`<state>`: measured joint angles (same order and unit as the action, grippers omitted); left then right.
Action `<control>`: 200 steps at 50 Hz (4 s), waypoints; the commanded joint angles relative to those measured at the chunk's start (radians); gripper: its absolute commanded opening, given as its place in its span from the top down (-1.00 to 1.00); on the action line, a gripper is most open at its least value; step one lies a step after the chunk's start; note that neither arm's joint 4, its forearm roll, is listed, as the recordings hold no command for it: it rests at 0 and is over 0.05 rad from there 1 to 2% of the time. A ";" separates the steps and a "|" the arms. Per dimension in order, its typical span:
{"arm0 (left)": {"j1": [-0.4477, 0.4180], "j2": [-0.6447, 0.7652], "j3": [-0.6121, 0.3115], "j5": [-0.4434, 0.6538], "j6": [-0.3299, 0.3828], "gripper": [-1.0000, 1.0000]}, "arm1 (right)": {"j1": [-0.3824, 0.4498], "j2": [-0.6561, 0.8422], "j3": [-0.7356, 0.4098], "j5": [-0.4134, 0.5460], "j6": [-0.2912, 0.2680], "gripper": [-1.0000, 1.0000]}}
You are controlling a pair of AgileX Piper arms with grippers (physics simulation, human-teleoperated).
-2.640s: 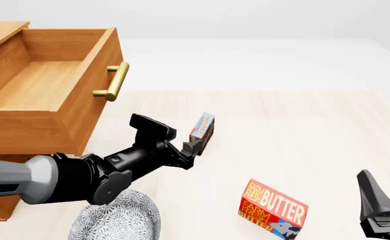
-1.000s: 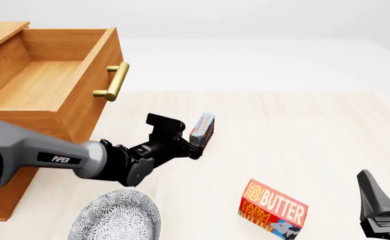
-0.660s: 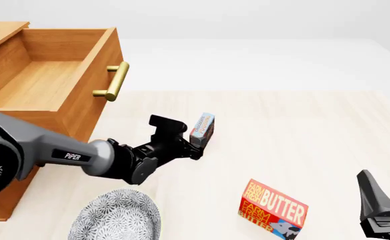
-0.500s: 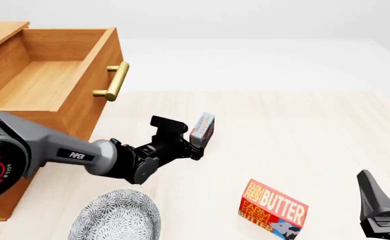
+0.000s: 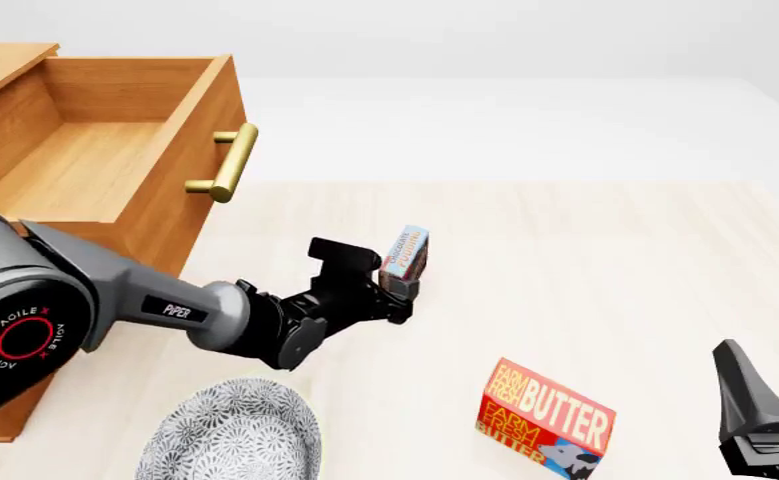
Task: Put the chocolate pudding in the top drawer of the cabinet and close it.
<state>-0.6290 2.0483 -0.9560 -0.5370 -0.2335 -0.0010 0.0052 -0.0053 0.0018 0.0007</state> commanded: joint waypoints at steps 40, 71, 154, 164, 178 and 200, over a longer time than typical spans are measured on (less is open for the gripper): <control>-0.013 0.049 -0.046 0.009 -0.002 1.00 | 0.000 0.000 0.000 0.000 0.000 -1.00; -0.040 -0.154 0.082 0.010 0.062 1.00 | 0.000 0.000 0.000 0.000 0.000 -1.00; -0.018 -0.783 0.101 0.380 0.297 1.00 | 0.000 0.000 0.000 0.000 0.000 -1.00; 0.016 -0.834 0.080 0.423 0.331 1.00 | 0.000 0.000 0.000 0.000 0.000 -1.00; 0.049 -0.915 0.042 0.504 0.375 1.00 | 0.000 0.000 0.000 0.000 0.000 -1.00; 0.133 -0.995 -0.024 0.635 0.423 1.00 | 0.000 0.000 0.000 0.000 0.000 -1.00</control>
<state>-0.5317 1.0863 -0.9509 0.0463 0.1575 -0.0010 0.0052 -0.0053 0.0018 0.0007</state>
